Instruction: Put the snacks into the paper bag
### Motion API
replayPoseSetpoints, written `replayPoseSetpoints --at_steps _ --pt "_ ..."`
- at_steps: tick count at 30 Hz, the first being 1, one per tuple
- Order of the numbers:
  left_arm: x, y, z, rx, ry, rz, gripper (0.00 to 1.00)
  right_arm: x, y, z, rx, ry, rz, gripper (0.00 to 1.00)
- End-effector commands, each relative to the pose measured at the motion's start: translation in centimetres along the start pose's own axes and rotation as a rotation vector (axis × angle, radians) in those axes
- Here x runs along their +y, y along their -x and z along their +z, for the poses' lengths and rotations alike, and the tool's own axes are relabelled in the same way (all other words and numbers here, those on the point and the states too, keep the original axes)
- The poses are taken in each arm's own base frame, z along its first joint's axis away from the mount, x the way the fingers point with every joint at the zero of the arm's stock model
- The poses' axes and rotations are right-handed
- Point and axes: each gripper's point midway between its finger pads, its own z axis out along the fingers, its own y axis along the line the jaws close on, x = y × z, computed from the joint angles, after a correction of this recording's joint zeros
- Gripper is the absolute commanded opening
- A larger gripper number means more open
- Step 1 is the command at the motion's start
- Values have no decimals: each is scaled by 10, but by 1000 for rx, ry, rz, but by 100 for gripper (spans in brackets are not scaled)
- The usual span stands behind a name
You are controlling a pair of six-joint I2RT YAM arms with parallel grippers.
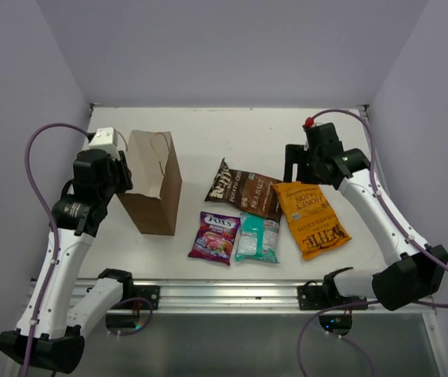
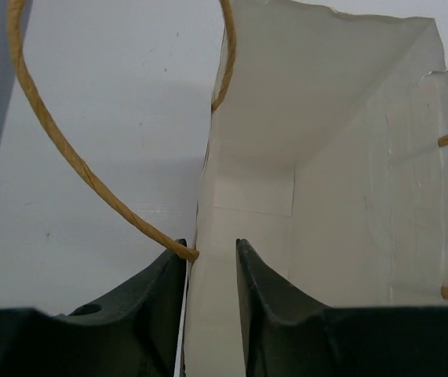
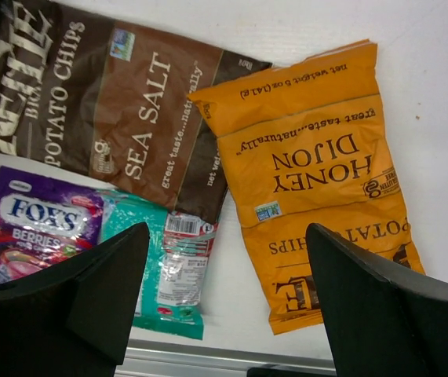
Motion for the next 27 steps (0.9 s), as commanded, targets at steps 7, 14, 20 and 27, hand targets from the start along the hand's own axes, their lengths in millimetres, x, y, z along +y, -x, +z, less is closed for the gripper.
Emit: replayPoseSetpoints --at_steps 7,14,20,27 --pt "-2 2 13 -28 -22 23 0 1 -8 62 4 -20 -94 87" --pt "-4 4 12 -37 -29 16 0 1 -18 108 64 -70 -132 87" --pt "-5 5 9 -47 -42 3 0 1 -48 136 168 -110 -175 86" --pt "-7 6 9 -53 -48 -2 0 -15 -77 143 239 -249 -258 79"
